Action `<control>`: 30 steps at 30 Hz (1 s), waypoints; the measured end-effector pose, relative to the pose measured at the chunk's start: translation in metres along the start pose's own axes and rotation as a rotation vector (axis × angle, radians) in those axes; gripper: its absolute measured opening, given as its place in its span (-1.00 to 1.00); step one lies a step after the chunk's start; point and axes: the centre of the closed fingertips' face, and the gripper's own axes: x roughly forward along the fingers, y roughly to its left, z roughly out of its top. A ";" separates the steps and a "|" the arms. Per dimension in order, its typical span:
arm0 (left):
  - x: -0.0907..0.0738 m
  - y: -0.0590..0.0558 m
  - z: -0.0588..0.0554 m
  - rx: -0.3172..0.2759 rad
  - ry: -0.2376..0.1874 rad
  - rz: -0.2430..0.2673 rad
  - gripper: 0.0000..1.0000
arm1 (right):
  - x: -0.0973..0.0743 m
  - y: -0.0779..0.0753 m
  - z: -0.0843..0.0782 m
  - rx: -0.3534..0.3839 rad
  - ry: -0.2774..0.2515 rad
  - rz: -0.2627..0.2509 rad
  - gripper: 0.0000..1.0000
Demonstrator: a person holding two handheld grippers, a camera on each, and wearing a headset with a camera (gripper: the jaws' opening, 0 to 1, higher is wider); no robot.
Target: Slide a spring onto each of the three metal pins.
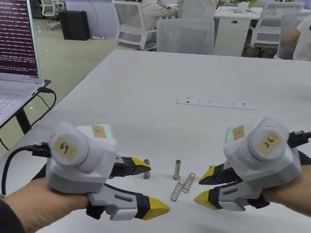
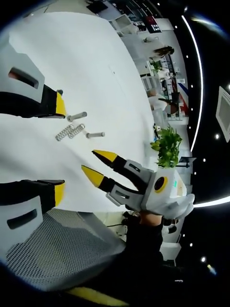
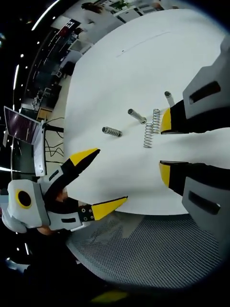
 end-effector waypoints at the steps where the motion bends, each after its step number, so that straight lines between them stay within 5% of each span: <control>1: 0.004 0.001 0.000 -0.005 0.013 0.006 -0.07 | -0.002 -0.001 -0.002 0.007 -0.004 -0.005 -0.60; 13: 0.033 0.010 -0.010 -0.119 0.086 0.045 -0.21 | -0.014 -0.010 -0.021 0.091 -0.075 -0.041 -0.48; 30: 0.057 0.013 -0.027 -0.153 0.145 0.093 -0.23 | -0.029 -0.018 -0.056 0.208 -0.225 -0.070 -0.08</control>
